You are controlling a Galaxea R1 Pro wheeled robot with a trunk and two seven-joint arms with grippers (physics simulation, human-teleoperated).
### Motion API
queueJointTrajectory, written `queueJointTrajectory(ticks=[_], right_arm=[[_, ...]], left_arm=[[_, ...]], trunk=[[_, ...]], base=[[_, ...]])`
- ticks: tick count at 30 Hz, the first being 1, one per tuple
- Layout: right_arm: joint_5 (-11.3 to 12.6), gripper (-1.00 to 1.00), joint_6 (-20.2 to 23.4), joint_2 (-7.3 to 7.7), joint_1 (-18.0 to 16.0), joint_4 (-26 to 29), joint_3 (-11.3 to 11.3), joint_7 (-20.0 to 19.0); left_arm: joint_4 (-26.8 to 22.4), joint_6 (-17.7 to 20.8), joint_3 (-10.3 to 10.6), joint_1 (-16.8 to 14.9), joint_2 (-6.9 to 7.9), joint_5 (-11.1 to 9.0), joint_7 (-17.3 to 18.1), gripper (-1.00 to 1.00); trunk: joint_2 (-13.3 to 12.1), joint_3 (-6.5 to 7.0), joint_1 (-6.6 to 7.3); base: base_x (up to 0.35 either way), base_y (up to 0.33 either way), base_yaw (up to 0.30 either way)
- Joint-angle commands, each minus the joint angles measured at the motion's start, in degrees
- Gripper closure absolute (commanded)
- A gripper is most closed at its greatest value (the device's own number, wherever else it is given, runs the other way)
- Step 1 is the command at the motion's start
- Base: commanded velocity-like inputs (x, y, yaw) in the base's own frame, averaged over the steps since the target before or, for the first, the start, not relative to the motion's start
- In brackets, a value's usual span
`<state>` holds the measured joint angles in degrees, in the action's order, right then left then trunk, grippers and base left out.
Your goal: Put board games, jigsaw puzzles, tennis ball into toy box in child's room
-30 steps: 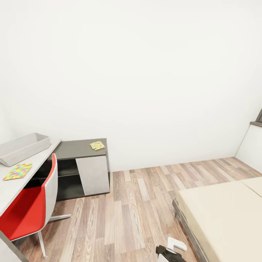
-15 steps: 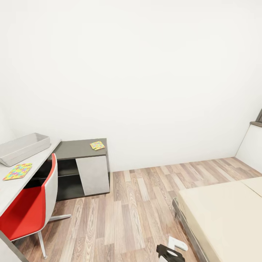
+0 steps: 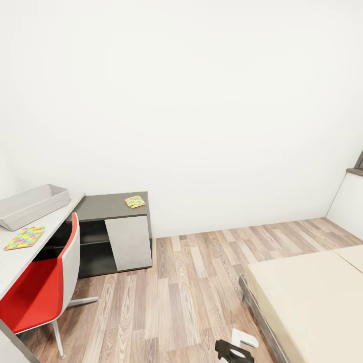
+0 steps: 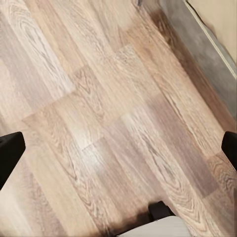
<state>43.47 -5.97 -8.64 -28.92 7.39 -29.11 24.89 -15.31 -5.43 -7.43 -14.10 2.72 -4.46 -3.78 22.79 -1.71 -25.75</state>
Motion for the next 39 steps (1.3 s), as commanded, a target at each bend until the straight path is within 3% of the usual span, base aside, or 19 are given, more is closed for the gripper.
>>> queueJointTrajectory(ticks=[1,5,10,32,39], right_arm=[[-0.01,-1.0,-0.3,-0.04,-0.04,-0.01,-0.4,0.17],[-3.4,-1.0,-0.51,-0.17,-0.01,-0.05,-0.36,0.16],[-5.47,-1.0,-1.53,-0.26,0.01,-0.08,-0.34,0.16],[-6.47,-1.0,-2.19,-0.19,0.09,0.46,-0.27,0.11],[-6.46,-1.0,-1.17,-0.33,0.02,1.68,-0.05,0.17]], left_arm=[[0.1,-0.2,0.14,-0.05,0.01,-0.47,-0.09,-1.0],[0.22,-0.24,0.2,-0.05,0.0,-0.47,-0.04,-1.0],[0.27,-0.27,0.24,-0.05,0.02,-0.48,-0.01,-1.0],[0.16,-0.51,0.33,-0.05,0.14,-0.49,0.55,-1.0],[-3.35,0.27,0.28,-0.13,0.02,-0.43,0.75,-1.0]], trunk=[[0.13,-0.13,-0.04],[0.13,-0.13,-0.04],[0.13,-0.13,-0.04],[0.13,-0.13,-0.04],[0.13,-0.13,-0.04]], base=[[0.0,0.0,0.0],[0.0,0.0,0.0],[0.0,0.0,0.0],[0.0,0.0,0.0],[0.0,0.0,0.0]])
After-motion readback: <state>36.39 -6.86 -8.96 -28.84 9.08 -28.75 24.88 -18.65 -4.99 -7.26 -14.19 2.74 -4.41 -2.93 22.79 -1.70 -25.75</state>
